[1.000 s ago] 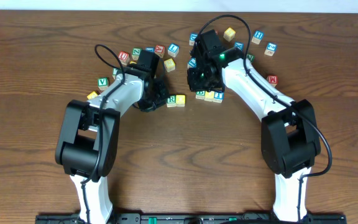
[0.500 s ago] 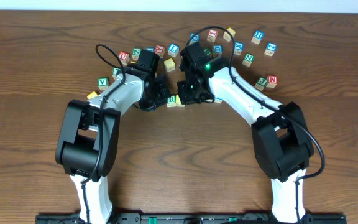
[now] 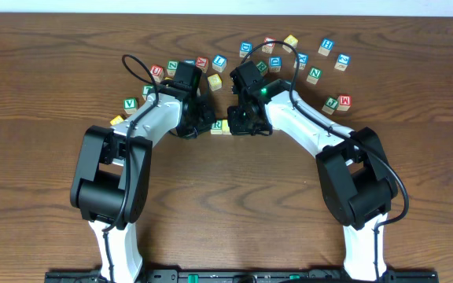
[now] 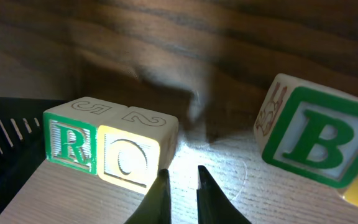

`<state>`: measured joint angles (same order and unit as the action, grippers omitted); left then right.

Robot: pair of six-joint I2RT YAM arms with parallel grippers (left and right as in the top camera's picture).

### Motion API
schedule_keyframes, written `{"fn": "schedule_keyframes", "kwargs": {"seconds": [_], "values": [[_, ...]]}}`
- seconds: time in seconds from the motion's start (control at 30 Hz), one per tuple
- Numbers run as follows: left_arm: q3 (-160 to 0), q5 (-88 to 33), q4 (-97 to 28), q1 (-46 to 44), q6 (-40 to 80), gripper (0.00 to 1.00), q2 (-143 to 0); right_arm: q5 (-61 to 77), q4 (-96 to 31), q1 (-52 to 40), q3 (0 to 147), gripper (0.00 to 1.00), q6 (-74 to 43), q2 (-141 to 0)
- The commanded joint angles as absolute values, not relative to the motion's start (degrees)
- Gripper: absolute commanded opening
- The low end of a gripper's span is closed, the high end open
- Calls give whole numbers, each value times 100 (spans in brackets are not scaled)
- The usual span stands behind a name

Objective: Spell out ROBOT
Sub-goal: 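Press the R and O blocks together between both grippers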

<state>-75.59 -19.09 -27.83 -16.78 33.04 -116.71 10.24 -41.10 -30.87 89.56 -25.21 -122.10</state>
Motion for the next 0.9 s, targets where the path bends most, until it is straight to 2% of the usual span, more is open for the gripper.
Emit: {"fn": "schedule_keyframes", "kwargs": {"seconds": [0.0,0.87], "values": [[-7522,-2084,-2692,-1680,3000,7,-11799,958,-4062,-3081,8921,10,-2644,-12263],[-7522,-2167,-2364,-1684,2810,7,-11955,956,-3771,-3085,8921,10,-2722,-12335]]}}
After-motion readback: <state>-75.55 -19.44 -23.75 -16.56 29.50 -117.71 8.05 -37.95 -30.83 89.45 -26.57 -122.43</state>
